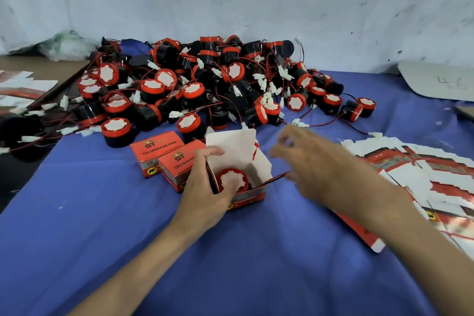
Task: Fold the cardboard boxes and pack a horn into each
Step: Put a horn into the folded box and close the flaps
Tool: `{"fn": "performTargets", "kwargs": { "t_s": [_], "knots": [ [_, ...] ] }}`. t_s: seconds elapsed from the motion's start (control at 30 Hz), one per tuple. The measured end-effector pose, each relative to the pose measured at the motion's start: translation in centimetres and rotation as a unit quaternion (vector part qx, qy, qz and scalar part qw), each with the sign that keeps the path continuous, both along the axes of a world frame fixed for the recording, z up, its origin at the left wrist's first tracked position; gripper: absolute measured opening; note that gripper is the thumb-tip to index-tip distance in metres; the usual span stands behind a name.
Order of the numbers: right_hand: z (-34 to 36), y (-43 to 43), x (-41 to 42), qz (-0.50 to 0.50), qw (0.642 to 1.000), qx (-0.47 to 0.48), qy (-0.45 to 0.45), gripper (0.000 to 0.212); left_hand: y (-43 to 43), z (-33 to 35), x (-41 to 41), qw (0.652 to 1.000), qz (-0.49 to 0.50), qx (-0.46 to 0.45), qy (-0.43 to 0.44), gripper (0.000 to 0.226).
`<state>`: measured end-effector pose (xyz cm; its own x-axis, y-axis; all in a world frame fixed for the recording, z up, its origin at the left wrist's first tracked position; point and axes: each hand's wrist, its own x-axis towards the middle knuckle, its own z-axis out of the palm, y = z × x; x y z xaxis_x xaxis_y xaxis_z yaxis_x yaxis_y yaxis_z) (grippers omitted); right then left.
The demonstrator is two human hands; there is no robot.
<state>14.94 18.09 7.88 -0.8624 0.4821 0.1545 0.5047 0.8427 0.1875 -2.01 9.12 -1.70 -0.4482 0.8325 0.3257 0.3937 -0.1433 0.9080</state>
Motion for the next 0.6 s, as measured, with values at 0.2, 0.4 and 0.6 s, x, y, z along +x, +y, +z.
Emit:
{"fn": "performTargets", "kwargs": {
  "t_s": [0.2, 0.4, 0.6],
  "knots": [
    [3.8, -0.7, -1.2, 0.019, 0.975, -0.155, 0.159, 0.018, 0.1, 0.2, 0.2, 1.000, -0.003, -0.029, 0.007, 0.054],
    [-0.1, -1.1, -6.1, 0.043, 0.991, -0.068, 0.108, 0.019, 0.0, 0.2, 0.2, 0.999, -0.011, -0.027, 0.014, 0.051],
    [-1.6, -0.7, -8.0, 0.088, 0.995, -0.038, -0.020, 0.015, 0.1, -0.1, -0.2, 0.999, 0.004, -0.015, 0.034, 0.062]
  ]
}}
